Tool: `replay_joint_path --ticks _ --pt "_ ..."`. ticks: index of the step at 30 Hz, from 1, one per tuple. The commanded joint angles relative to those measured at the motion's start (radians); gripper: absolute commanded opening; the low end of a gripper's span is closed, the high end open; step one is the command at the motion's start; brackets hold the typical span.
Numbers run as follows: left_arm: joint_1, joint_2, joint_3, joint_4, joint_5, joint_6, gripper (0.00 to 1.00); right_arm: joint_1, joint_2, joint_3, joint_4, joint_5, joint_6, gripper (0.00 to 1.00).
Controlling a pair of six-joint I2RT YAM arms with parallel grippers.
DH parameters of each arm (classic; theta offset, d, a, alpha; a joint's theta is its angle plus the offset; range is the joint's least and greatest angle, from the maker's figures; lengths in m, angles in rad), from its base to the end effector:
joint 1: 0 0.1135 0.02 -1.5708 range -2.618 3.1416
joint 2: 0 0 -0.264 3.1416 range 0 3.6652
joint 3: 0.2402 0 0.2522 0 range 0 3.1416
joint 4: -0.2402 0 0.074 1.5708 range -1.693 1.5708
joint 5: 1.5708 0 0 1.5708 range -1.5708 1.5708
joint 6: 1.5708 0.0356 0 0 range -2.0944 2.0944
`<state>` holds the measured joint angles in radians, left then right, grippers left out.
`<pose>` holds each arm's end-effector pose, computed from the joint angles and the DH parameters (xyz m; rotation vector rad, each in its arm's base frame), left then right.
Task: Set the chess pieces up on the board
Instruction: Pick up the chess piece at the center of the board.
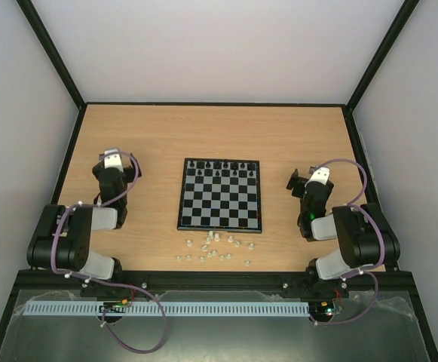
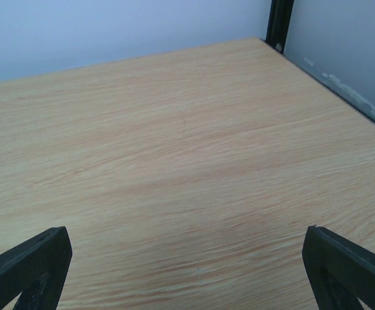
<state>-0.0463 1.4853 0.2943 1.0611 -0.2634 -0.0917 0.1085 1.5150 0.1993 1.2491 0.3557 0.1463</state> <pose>0.2516 -0.0024 0.1572 -0.2343 1.6814 0.1208 0.2323 0.0128 0.1481 0.3014 1.6060 -0.0958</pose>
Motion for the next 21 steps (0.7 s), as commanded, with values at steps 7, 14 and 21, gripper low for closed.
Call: replay_joint_path --ticks 7,14,21 --pt "-0.090 -0.249 0.244 -0.403 -0.017 -0.022 0.99 -0.002 -0.313 0.281 -0.577 0.058 0.114 0.99" --pt "-0.212 -0.328 0.482 -0.671 -0.008 -0.022 0.99 0.000 -0.436 0.682 -1.094 -0.118 0.259 0.99" --pt "-0.236 -0.416 0.807 -1.103 0.109 -0.290 0.99 -0.001 -0.540 0.896 -1.385 -0.607 0.338 0.99"
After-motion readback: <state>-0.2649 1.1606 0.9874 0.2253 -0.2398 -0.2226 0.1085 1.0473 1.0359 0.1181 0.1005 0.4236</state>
